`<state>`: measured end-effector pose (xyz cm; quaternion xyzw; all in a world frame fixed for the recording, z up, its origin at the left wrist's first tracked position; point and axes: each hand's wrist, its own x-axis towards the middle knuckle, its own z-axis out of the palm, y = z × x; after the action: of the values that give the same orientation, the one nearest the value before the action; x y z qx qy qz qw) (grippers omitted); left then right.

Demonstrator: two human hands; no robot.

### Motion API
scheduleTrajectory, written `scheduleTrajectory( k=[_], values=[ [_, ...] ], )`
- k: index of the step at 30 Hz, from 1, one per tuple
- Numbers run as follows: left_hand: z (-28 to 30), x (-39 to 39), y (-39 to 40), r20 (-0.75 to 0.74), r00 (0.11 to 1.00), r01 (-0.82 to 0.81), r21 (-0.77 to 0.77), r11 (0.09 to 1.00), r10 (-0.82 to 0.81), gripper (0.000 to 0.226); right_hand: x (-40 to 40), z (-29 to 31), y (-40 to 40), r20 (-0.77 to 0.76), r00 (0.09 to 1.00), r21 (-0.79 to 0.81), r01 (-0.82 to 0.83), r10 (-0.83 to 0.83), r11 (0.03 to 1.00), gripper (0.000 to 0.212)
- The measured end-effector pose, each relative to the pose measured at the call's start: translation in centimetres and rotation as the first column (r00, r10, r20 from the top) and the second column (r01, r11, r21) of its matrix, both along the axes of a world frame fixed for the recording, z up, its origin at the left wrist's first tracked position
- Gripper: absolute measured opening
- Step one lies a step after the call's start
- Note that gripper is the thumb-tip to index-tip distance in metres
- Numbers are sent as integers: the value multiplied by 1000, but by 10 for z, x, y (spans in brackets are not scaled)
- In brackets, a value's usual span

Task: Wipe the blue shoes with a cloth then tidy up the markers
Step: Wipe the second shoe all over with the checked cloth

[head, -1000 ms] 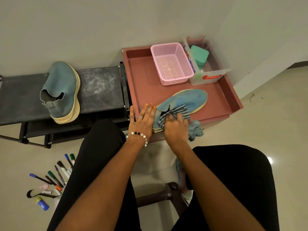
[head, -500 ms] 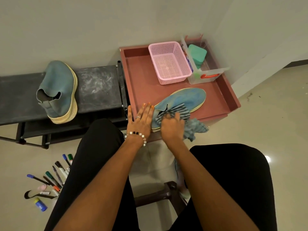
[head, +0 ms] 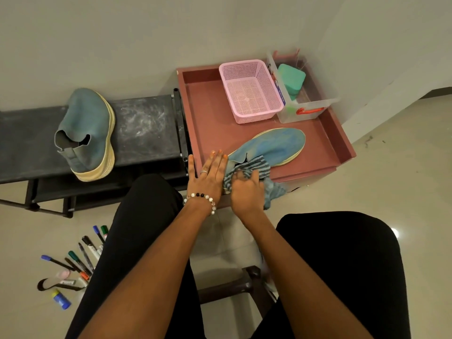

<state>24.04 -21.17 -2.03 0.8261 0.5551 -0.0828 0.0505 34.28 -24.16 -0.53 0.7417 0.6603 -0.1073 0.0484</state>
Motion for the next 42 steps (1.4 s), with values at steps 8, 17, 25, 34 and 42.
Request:
scheduleTrajectory(
  k=[8, 17, 25, 34, 42],
  values=[
    [3, 1, 0, -7, 1000, 18, 6, 1000, -18, 66, 91, 30, -10, -914, 74, -362, 294, -399, 884, 28],
    [18, 18, -6, 88, 996, 25, 99, 995, -34, 72, 108, 44, -13, -715, -698, -498, 470, -39, 729, 33],
    [10, 10, -9, -117, 925, 376, 405, 834, -361, 50, 99, 32, -14, -807, -562, -522, 534, -182, 665, 37],
    [-21, 5, -23, -147, 978, 193, 394, 898, -146, 61, 79, 11, -10, -759, 646, 263, 418, -80, 869, 44],
    [-26, 8, -23, -10, 994, 102, 379, 920, -106, 56, 36, -11, -15, -87, 981, -21, -177, 174, 984, 55]
  ],
)
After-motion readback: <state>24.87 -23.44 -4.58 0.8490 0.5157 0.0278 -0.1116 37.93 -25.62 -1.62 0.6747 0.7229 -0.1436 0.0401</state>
